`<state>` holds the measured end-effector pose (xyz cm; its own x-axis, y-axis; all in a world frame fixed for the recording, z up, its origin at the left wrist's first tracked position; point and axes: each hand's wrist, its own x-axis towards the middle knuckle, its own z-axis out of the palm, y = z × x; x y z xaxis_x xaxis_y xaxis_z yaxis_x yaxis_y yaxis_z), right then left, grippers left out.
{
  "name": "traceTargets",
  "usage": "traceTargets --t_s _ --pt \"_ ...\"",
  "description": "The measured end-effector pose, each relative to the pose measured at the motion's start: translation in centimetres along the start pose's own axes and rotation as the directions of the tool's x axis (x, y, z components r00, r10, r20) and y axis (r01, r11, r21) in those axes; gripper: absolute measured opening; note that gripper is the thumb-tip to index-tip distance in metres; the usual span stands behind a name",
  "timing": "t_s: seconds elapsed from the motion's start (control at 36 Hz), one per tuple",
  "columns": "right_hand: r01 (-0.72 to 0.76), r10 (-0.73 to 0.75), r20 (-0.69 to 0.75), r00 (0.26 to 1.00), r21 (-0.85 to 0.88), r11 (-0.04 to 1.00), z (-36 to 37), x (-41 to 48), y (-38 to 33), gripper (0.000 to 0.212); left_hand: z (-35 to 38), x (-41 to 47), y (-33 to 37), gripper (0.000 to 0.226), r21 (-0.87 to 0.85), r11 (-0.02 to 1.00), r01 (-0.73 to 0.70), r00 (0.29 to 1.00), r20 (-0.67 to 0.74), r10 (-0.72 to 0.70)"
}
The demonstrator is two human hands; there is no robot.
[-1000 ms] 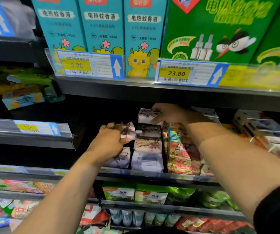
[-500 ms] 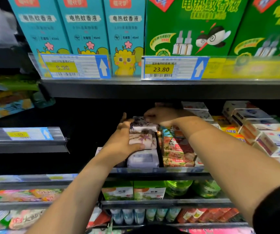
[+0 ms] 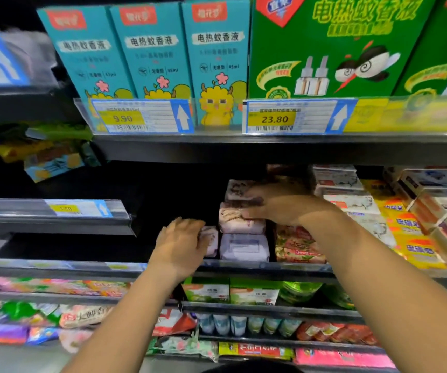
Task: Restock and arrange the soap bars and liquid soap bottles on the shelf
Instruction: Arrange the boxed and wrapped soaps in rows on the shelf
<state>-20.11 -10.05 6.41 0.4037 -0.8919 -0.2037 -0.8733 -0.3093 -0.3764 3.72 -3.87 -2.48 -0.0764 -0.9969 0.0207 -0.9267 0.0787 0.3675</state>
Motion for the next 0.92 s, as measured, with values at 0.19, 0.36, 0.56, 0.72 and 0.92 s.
traceTargets --t_s 0.19,0.36,0.56,0.72,0.92 --pt "-0.111 0.108 -0.047 0.993 -0.069 0.991 3.3 -1.1 -0.1 0.057 -0.8 -0.3 -1.9 0.084 -0.094 0.993 0.078 0.988 0.138 -0.065" --pt "-0.082 0.076 -0.065 0.995 -0.099 0.992 3.6 -2.0 0.0 0.047 -2.3 1.3 -0.2 0.089 0.007 1.000 0.014 0.956 0.293 -0.015" --pt "-0.064 0.034 -0.203 0.979 -0.146 0.987 5.2 -1.7 0.9 0.045 -2.2 1.5 0.9 0.077 0.207 0.973 -0.106 0.947 0.321 0.034" --pt "-0.088 0.028 -0.270 0.962 -0.214 0.973 5.5 -2.6 1.1 0.044 -2.5 1.2 0.6 0.065 0.267 0.952 -0.148 0.953 0.296 0.065" --pt "-0.265 0.143 -0.320 0.937 -0.379 0.887 1.5 -5.7 0.2 0.047 -3.1 -0.8 0.8 0.067 0.310 0.950 -0.026 0.995 0.097 -0.004"
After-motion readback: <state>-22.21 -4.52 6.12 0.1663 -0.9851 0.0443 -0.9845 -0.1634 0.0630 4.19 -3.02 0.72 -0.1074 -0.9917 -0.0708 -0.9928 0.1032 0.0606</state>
